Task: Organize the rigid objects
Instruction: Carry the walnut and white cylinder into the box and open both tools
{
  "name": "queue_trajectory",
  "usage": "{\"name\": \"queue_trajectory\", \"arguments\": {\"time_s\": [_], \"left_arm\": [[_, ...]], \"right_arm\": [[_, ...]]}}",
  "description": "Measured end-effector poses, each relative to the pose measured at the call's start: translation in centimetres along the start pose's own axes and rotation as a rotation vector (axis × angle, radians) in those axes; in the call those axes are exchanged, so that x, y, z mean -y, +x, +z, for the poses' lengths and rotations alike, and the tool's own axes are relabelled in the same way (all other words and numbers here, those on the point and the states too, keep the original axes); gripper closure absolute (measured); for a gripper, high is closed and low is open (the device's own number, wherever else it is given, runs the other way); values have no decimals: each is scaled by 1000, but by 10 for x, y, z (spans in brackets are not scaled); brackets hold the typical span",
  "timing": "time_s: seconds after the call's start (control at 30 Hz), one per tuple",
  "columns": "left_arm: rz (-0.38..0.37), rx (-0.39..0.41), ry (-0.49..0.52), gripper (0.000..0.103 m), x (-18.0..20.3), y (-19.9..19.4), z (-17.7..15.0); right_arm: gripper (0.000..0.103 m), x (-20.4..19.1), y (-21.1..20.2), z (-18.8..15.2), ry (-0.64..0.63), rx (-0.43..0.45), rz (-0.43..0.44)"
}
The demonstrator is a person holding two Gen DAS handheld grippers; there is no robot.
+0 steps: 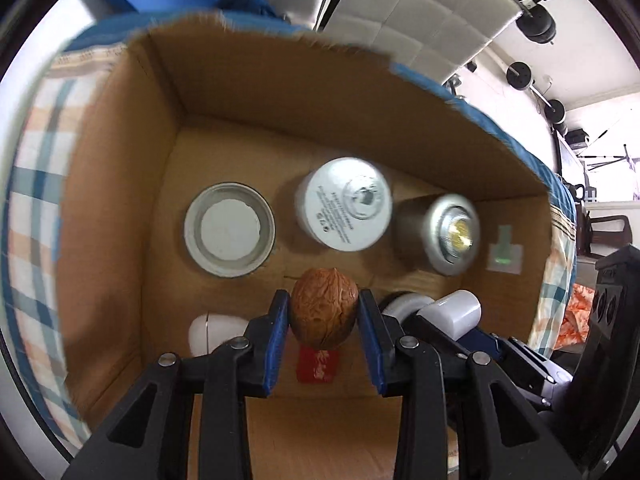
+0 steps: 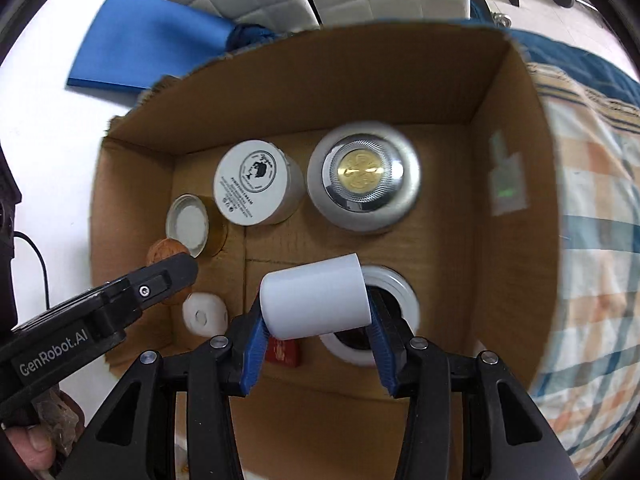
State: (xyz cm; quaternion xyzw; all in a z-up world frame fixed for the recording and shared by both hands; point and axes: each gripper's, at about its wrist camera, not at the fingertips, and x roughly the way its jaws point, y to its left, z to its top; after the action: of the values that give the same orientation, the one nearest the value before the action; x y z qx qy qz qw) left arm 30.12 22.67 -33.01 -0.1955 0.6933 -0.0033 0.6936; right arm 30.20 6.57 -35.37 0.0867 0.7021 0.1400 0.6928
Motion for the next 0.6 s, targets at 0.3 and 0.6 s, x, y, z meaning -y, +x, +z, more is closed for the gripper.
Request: {"name": "queue_trajectory", "arguments": {"time_s": [0.3, 0.6], "left_arm": [[-7, -69, 2, 71, -8, 35, 13], [48, -66, 13, 51, -2, 23, 10]], "right_arm": [[55, -14, 30, 13, -34, -10, -50], [53, -26, 39, 20, -32, -25, -78]]}}
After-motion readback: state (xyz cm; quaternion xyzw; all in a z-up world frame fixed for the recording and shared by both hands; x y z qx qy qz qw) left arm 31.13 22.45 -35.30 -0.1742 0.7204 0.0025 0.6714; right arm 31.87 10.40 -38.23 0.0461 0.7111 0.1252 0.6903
